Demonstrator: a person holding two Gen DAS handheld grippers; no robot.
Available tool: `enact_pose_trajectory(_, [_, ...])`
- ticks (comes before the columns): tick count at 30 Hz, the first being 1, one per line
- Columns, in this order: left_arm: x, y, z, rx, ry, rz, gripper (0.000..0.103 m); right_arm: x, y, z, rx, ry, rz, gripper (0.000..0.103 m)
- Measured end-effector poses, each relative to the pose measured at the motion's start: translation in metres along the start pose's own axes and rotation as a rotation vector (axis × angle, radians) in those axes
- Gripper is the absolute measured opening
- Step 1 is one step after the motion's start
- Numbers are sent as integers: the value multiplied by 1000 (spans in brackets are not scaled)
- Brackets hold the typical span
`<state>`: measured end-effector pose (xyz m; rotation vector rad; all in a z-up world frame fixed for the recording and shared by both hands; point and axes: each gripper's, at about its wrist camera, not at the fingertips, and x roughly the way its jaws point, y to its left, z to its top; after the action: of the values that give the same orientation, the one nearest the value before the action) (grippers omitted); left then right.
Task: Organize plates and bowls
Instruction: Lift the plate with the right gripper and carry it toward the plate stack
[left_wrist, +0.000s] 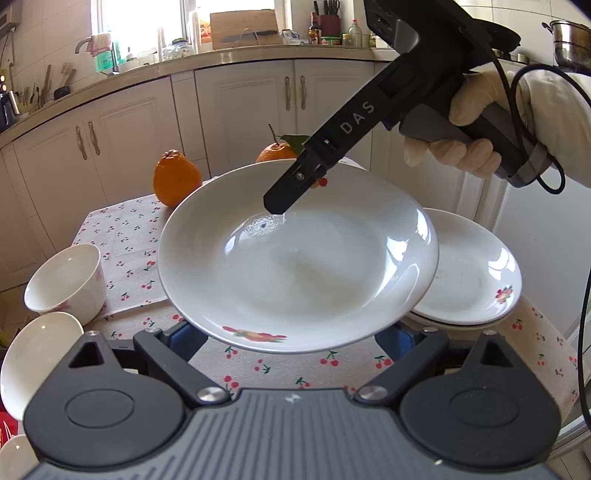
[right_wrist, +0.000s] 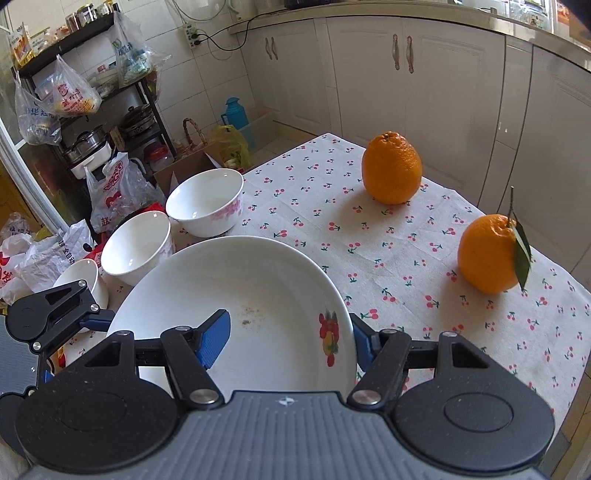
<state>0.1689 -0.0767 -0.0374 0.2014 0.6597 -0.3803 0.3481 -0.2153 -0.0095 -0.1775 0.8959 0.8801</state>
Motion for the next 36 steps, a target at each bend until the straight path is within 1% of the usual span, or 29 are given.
enact_pose_trajectory(12, [4,-43,5,105,8,-128,95,-52,-10,-63,112,-33,-113,73])
enact_pose_trajectory(20, [18,-68,5,156,33,-212,95,-70,-23,-105,199,-49,-171,73])
enact_pose_trajectory(28, [29,-83,3,188,64,-244,95,-73,-34,-131,253,-47,-182,73])
enact_pose_trajectory(36, [34,-86,5,195,79,-250,95,-74,-42,-141,274,-51,-179,73])
